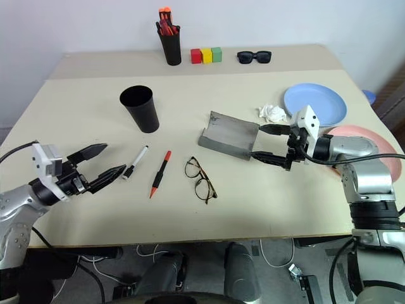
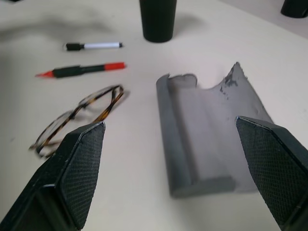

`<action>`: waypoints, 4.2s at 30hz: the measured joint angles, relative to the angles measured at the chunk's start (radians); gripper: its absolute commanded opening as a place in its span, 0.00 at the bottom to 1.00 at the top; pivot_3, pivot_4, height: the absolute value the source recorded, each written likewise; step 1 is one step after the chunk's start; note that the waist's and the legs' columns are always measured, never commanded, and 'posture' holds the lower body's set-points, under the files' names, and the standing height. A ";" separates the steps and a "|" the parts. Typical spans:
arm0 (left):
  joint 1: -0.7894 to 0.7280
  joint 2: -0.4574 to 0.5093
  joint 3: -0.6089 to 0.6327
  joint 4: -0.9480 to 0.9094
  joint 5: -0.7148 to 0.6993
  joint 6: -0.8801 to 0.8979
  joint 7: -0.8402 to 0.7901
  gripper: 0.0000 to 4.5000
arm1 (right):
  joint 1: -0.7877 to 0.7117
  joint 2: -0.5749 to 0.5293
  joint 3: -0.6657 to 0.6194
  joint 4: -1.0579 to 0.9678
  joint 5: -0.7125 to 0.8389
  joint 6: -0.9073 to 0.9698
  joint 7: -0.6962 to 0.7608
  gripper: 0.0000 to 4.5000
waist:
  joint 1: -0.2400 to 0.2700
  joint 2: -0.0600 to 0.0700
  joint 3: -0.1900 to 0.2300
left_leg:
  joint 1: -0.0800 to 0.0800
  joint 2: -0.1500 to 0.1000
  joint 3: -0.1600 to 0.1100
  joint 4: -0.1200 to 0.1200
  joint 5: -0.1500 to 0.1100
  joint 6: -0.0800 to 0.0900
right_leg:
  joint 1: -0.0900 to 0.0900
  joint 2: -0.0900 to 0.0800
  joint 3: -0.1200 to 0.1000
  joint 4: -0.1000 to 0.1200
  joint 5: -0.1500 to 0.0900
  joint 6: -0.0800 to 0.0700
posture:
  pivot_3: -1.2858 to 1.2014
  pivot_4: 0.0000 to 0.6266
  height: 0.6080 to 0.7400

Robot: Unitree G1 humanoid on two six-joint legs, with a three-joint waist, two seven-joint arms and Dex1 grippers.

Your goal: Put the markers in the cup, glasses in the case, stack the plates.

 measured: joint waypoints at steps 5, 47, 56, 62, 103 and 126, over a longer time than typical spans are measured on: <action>-0.043 0.022 -0.004 0.025 0.000 0.021 -0.013 1.00 | 0.029 0.007 -0.010 -0.065 -0.001 -0.002 -0.052 0.99 | 0.033 0.000 0.000 | 0.000 0.003 0.005 -0.007 0.001 -0.003 | -0.002 0.004 0.000 -0.004 0.001 -0.002 | 0.52 0.24 1.00; -0.542 0.143 -0.390 0.006 0.064 1.109 0.313 1.00 | 0.290 0.183 0.025 -0.463 -0.037 -0.023 -0.358 0.99 | 0.021 -0.001 0.000 | 0.003 0.006 0.010 -0.008 0.004 -0.007 | -0.003 0.009 0.005 -0.003 0.002 -0.003 | 0.52 0.24 1.00; -0.549 0.115 -0.391 -0.030 0.089 1.171 0.403 0.81 | 0.305 0.179 0.022 -0.467 -0.038 -0.023 -0.356 1.00 | 0.024 -0.001 0.000 | 0.003 0.006 0.010 -0.008 0.004 -0.007 | -0.003 0.010 0.006 -0.003 0.002 -0.003 | 0.52 0.24 1.00; -0.550 0.093 -0.381 -0.009 0.119 1.172 0.449 0.14 | 0.305 0.179 0.022 -0.467 -0.041 -0.023 -0.358 1.00 | 0.024 -0.001 0.000 | 0.003 0.006 0.010 -0.008 0.004 -0.007 | -0.003 0.010 0.006 -0.003 0.003 -0.004 | 0.52 0.24 1.00; -0.954 -0.176 -0.156 0.844 0.293 -0.382 0.323 0.01 | 0.234 0.221 -0.043 -0.484 0.120 0.021 -0.393 1.00 | 0.026 -0.002 0.000 | 0.002 0.006 0.011 -0.006 0.004 -0.008 | -0.003 0.010 0.006 -0.005 0.005 -0.004 | 0.52 0.24 1.00; -0.868 -0.289 -0.134 0.980 0.276 -0.516 0.298 0.01 | 0.225 0.218 -0.037 -0.484 0.104 0.022 -0.394 1.00 | 0.025 -0.002 0.000 | 0.003 0.006 0.012 -0.005 0.004 -0.008 | -0.002 0.011 0.007 -0.005 0.005 -0.004 | 0.52 0.24 1.00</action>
